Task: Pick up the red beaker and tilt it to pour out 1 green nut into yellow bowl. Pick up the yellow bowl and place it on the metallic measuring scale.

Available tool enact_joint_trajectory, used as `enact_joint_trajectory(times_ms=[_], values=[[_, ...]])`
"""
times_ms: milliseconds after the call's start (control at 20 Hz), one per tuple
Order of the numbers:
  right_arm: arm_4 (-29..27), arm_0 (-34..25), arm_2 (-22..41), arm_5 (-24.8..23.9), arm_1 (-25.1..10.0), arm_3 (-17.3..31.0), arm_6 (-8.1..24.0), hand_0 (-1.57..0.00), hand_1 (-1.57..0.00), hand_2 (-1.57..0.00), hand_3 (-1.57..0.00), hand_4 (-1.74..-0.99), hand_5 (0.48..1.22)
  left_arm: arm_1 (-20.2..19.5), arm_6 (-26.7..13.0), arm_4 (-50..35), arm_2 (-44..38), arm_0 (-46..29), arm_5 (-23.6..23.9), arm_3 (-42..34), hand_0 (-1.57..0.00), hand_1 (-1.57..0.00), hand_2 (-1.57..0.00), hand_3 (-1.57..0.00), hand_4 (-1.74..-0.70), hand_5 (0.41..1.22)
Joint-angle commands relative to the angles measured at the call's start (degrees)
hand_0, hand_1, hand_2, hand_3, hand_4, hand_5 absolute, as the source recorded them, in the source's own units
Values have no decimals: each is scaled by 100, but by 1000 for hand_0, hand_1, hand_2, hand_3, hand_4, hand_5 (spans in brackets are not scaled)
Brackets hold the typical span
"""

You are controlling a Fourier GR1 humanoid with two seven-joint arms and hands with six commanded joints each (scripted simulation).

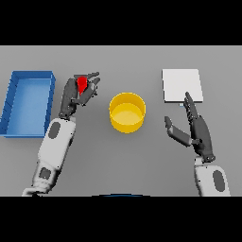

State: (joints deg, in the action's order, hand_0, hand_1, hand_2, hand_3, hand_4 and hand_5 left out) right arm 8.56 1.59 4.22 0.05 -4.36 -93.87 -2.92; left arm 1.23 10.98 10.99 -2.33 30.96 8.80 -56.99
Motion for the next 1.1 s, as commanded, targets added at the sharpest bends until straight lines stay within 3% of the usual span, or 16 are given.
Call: enact_joint_trajectory(times_ms=[0,200,300,500,750,900,1050], values=[[-2,-27,-18,-4,-7,42,-5,1,1,1,1,-1295,665,-89,-157,96,61,5,-26,-149,-1557,-1556,-1556,-1544,-1497,1215],[13,-41,16,38,-5,80,-88,1,1,1,1,-1277,664,-333,-838,622,640,-64,-51,-932,-1565,-1565,-1565,-1560,-1616,1174],[51,72,54,35,2,28,-169,1,1,1,1,-1277,672,-502,-1078,710,764,-40,-115,-1027,-1565,-1565,-1565,-1560,-1616,1165],[24,24,18,15,2,53,-19,1,1,1,1,-1274,683,-863,-1215,786,898,182,-251,-876,-1566,-1566,-1566,-1562,-1641,1131],[-9,-81,4,-4,62,112,98,1,1,1,1,-1276,689,-1345,-1531,1770,1904,701,-497,-700,-1569,-1569,-1569,-1568,-1708,1133],[68,28,92,-21,95,-14,-50,1,1,1,1,-1287,694,-1678,-1747,2293,2482,1118,-902,-586,-1570,-1570,-1570,-1570,-1724,1160],[157,14,100,-33,29,-18,40,1,1,1,1,-1290,695,-1829,-1853,2678,3060,1462,-1416,-396,-1571,-1571,-1571,-1570,-1732,1190]])
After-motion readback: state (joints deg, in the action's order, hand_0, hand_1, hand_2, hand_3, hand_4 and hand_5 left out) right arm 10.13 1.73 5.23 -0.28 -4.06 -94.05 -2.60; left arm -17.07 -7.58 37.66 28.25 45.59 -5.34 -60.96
